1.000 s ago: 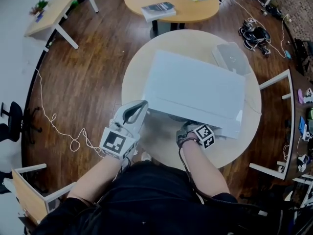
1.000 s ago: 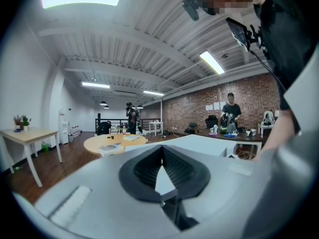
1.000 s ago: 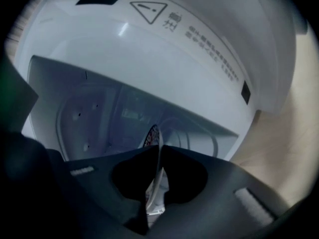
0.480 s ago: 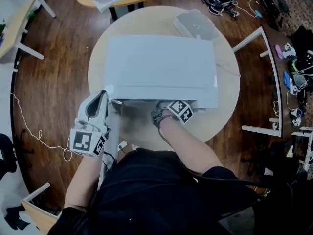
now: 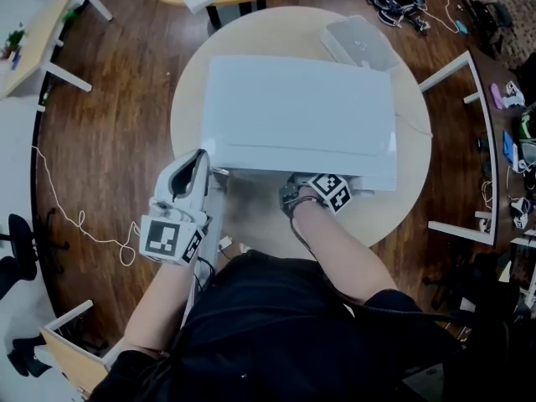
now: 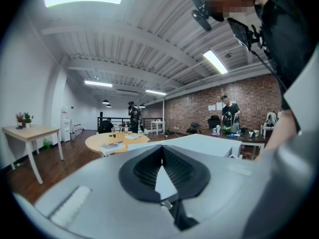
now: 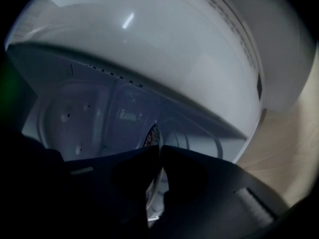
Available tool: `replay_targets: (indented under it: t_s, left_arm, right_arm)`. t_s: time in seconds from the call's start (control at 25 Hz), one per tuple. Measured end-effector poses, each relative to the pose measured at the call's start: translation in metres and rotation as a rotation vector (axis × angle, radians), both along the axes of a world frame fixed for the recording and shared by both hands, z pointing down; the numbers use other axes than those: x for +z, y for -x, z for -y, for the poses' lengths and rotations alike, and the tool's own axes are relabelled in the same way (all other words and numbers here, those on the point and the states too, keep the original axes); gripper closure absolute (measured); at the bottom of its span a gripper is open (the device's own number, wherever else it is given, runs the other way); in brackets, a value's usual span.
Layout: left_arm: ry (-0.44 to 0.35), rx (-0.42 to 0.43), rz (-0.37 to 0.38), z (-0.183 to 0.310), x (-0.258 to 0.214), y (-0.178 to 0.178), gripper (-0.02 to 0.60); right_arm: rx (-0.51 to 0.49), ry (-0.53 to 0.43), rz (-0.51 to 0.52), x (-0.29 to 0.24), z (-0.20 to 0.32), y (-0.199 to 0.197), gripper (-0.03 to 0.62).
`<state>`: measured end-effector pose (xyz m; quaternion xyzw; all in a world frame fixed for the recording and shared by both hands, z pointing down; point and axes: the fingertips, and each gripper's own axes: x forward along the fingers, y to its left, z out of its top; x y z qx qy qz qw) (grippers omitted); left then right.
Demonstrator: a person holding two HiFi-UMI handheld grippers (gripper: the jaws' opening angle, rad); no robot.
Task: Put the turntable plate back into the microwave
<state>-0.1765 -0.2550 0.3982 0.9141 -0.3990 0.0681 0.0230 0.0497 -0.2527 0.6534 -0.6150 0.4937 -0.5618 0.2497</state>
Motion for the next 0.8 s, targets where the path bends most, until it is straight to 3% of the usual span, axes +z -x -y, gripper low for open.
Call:
replay_targets:
  t_s: [0.8]
  left_arm:
    - [0.009, -0.023, 0.005, 0.001, -0.001, 0.003, 0.577]
  right_arm:
    - [0.053, 0.041, -0.010, 0.012, 0.010, -0.005, 0.576]
